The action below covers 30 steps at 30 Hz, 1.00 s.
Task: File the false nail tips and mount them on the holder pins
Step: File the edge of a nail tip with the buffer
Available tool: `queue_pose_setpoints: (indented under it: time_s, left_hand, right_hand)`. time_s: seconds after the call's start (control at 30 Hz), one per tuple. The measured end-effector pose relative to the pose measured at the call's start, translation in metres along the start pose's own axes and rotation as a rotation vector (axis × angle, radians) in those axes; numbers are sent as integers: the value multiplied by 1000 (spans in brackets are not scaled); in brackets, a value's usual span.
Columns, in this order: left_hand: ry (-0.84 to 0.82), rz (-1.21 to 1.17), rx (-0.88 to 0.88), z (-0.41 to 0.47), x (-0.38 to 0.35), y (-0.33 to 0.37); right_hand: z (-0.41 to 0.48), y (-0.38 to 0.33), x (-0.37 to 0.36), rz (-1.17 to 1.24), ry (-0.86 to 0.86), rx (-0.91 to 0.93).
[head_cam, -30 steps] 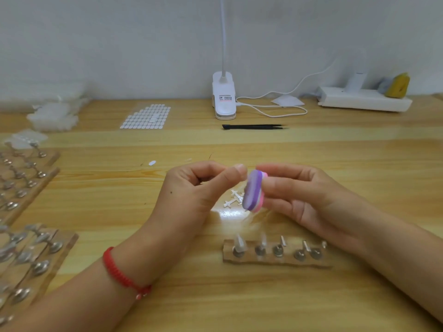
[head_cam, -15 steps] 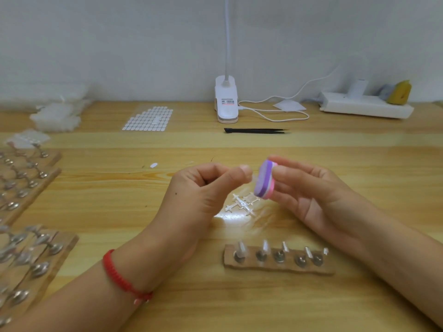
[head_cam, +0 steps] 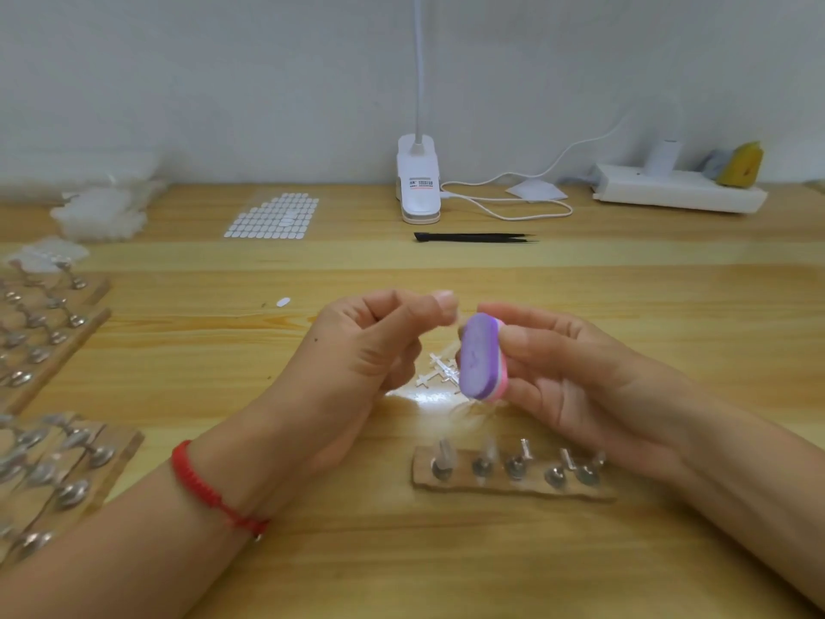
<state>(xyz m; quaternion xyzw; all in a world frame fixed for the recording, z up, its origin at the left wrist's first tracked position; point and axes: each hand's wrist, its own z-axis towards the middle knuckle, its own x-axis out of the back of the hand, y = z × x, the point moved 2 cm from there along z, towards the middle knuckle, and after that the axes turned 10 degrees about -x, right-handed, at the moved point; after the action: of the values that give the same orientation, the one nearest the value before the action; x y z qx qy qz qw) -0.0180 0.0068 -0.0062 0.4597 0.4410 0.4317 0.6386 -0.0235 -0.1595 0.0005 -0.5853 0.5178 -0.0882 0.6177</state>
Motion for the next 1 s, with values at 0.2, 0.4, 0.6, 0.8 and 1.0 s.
queue_pose_setpoints:
  time_s: [0.2,0.4,0.6,0.8,1.0]
  left_hand:
    - [-19,-22,-17,-3,-6,-2]
    - [86,-42,8,0,2,-3]
    - [67,-18,-20,-1,-2,-4]
    - [105,30,-36,-3,-7,-3]
    - [118,63,-41,-5,-7,-3]
  right_hand:
    - [2,1,3,8,109,21]
    - [1,2,-2,33,107,17]
    - [3,2,3,74,152,39]
    - [2,-2,10,98,214,93]
    - [4,0,10,80,247,76]
